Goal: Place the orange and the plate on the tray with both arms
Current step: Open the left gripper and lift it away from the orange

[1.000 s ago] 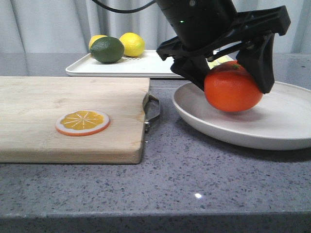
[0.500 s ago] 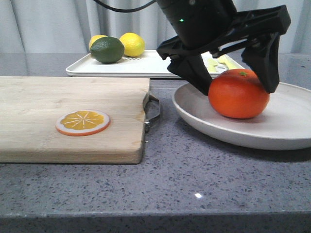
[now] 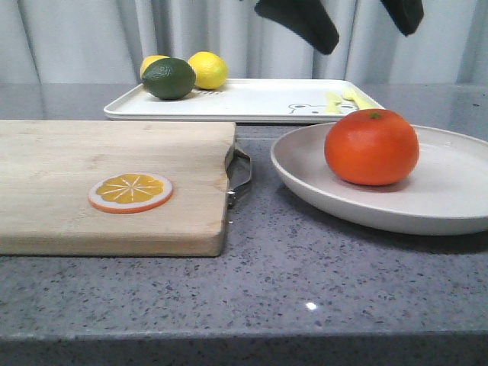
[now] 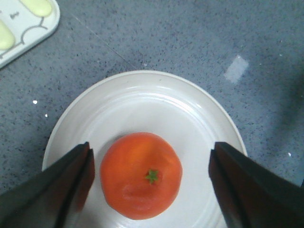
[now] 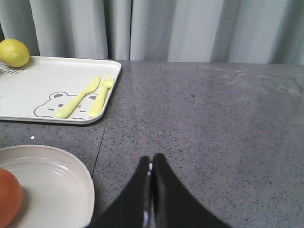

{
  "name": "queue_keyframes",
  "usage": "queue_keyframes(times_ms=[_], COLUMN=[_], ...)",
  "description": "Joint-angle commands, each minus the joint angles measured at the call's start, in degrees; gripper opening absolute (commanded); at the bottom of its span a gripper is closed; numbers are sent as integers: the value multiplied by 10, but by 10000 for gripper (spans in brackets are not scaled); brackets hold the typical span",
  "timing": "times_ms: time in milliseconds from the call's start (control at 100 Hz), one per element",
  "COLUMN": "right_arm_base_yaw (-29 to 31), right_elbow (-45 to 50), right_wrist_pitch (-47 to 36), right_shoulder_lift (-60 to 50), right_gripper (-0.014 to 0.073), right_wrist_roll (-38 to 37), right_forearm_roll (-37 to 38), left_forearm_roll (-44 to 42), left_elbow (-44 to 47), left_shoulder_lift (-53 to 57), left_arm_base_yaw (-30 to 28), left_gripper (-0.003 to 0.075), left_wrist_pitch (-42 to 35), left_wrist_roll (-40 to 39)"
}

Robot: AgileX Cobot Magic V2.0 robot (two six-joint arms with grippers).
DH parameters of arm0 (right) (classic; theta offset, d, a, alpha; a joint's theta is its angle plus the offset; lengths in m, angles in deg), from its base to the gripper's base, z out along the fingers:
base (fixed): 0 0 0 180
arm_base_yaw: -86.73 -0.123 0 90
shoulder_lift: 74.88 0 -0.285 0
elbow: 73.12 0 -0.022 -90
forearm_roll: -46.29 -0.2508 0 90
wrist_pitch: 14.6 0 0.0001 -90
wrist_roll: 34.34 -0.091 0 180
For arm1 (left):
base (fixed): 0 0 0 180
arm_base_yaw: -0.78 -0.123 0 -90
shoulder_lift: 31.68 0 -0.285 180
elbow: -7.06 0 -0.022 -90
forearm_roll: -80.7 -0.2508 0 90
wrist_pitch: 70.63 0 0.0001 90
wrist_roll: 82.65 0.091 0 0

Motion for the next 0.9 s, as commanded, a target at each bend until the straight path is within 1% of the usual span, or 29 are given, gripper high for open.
queue_keyframes(times_ms=[0, 200, 440, 630, 750, 890], right_arm_base_yaw=[3, 3, 3, 3, 3, 3], right_elbow=[-22, -22, -22, -39, -62, -93], right_wrist_pitch=[-39, -47, 13, 56, 98, 159], right_shoulder_lift=[7, 7, 7, 7, 7, 14], right_gripper=[-57, -57, -57, -57, -57, -55], right_wrist_roll=[2, 2, 2, 2, 2, 2], right_forearm_roll=[4, 2, 1, 1, 1, 1], left_forearm_roll=[11, 11, 10, 9, 9, 9], left_elbow=[1, 110, 260, 385, 453, 515], left_shoulder_lift=[55, 141, 280, 415, 499, 589], left_arm_base_yaw=[-1, -1, -1, -1, -1, -1], left_gripper=[397, 258, 91, -12, -20, -20], left_wrist_pitch=[-48, -107, -177, -270, -296, -304], left_wrist_roll=[5, 5, 5, 5, 5, 5])
